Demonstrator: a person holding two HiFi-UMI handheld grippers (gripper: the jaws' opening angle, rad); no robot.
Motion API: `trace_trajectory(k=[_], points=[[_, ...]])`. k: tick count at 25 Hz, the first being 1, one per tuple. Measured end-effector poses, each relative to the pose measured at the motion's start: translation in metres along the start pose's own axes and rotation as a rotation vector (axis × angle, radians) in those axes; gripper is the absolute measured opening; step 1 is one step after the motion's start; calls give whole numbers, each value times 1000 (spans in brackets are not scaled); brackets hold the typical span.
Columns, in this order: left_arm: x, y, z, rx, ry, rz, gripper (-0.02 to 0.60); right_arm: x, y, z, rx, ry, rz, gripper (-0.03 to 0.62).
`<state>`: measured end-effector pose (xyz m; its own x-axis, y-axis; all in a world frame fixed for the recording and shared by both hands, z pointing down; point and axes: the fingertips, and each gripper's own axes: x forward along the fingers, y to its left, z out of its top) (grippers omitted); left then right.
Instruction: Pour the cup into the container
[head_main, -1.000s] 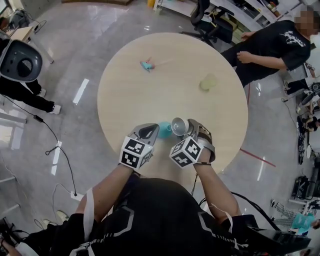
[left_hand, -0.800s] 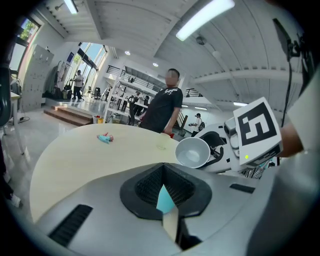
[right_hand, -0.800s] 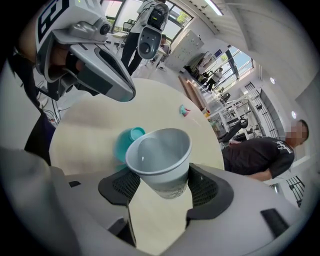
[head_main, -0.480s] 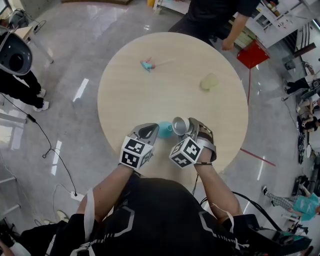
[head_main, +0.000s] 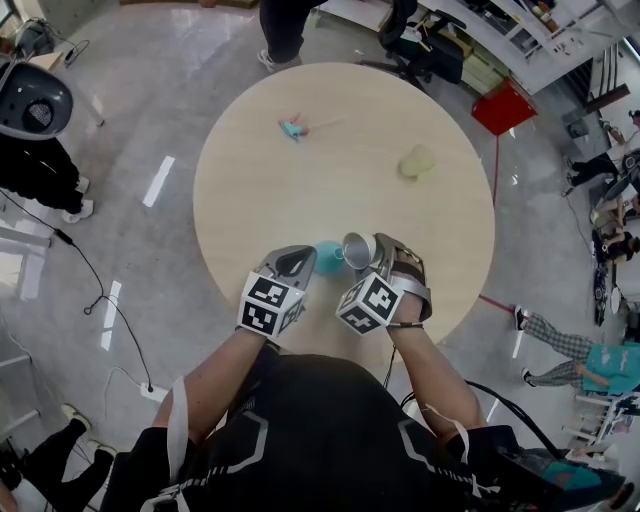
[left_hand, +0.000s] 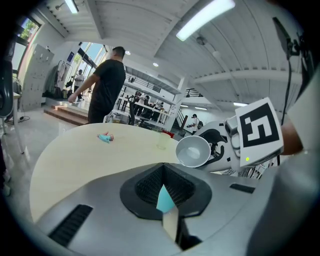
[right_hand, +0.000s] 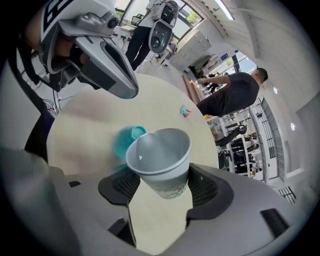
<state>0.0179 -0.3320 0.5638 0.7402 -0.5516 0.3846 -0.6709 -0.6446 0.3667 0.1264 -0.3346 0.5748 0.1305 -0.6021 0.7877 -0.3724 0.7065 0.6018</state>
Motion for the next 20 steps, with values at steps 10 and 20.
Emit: trace_trajectory(k=[10,20], points=[[2,-3,-1,-3,-7,-5,2,0,-1,-2,-17,6,-11,302],[1,-2,-2,-6,-7,-2,2,-2,0,2,-37,2,-13,302]])
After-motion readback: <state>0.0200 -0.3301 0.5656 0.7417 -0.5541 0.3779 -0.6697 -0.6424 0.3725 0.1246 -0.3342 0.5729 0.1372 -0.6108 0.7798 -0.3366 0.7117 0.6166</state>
